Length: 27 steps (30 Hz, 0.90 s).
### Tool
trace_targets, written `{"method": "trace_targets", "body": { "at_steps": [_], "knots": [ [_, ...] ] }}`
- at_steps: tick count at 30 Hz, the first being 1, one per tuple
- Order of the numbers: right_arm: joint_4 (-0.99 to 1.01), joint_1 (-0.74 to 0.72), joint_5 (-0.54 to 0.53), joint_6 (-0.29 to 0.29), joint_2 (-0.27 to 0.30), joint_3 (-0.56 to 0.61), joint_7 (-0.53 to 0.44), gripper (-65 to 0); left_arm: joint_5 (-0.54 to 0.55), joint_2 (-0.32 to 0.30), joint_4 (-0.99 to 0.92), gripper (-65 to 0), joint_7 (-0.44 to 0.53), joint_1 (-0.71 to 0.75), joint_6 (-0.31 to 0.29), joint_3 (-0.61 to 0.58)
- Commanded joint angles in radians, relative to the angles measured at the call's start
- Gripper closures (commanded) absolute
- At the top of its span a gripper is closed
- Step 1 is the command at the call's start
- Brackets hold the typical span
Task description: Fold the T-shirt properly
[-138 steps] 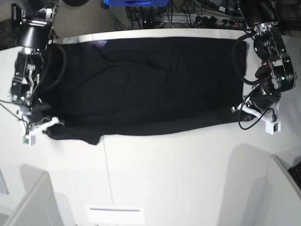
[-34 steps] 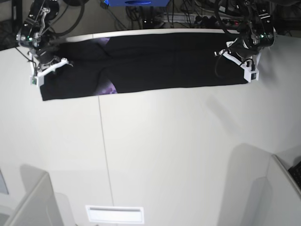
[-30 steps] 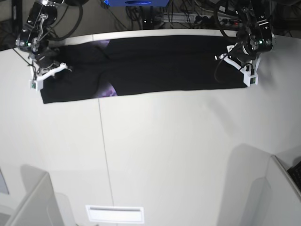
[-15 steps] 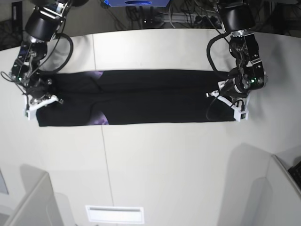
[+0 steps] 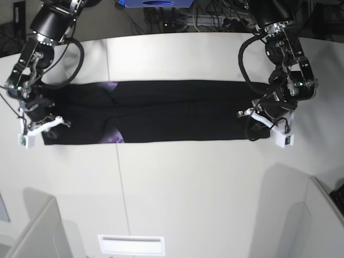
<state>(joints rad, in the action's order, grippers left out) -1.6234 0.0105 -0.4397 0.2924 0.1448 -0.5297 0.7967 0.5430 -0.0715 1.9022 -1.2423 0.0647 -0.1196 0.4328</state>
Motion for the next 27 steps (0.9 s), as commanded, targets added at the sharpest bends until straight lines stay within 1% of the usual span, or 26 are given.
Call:
{"method": "trace_targets", "body": {
  "at_steps": [1, 3, 4, 6, 7, 8, 9, 13, 14, 16, 24, 27],
  "knots": [
    [-0.048, -0.002, -0.009, 0.003, 0.013, -0.004, -0.021, 0.0, 0.045, -0.015, 0.026, 0.0, 0.008, -0.006, 0.002, 0.047],
    [-0.119, 0.032, -0.009, 0.003, -0.012, -0.005, -0.021, 0.0, 0.17, -0.018, 0.023, 0.0, -0.004, 0.019, 0.002, 0.119],
    [-0.148, 0.05, -0.009, 0.003, -0.017, -0.005, -0.021, 0.0, 0.213, -0.027, 0.02, 0.0, -0.001, 0.034, 0.002, 0.15],
    [-0.202, 0.092, -0.009, 0.003, -0.029, -0.005, -0.021, 0.0, 0.249, -0.064, 0.018, 0.0, 0.0, 0.067, 0.002, 0.183],
    [-0.222, 0.108, -0.009, 0.003, -0.041, -0.005, -0.021, 0.0, 0.251, -0.08, 0.018, 0.0, 0.0, 0.082, 0.002, 0.192],
    [-0.236, 0.122, -0.009, 0.004, -0.052, -0.005, -0.021, 0.0, 0.253, -0.092, 0.02, -1.3, 0.002, 0.094, 0.002, 0.203],
    [-0.243, 0.133, -0.009, 0.004, -0.058, -0.005, -0.021, 0.0, 0.256, -0.1, 0.02, -10.5, 0.002, 0.1, 0.002, 0.217],
    [-0.245, 0.151, -0.009, 0.004, -0.084, -0.004, -0.021, 0.0, 0.26, -0.096, 0.02, -55.8, 0.002, 0.126, -0.002, 0.291],
    [-0.243, 0.153, -0.009, 0.004, -0.092, -0.004, -0.021, 0.0, 0.26, -0.096, 0.02, -65.0, 0.002, 0.134, -0.002, 0.298],
    [-0.242, 0.153, -0.009, 0.004, -0.101, -0.004, -0.021, 0.0, 0.26, -0.096, 0.02, -65.0, 0.002, 0.14, -0.002, 0.298],
    [-0.245, 0.187, -0.009, 0.004, -0.101, -0.004, -0.021, 0.0, 0.256, -0.096, 0.012, -65.0, 0.003, 0.137, -0.005, 0.298],
    [-0.245, 0.197, -0.009, 0.004, -0.101, -0.004, -0.021, 0.0, 0.257, -0.1, -0.056, -65.0, 0.003, 0.131, -0.005, 0.298]
  ]
}}
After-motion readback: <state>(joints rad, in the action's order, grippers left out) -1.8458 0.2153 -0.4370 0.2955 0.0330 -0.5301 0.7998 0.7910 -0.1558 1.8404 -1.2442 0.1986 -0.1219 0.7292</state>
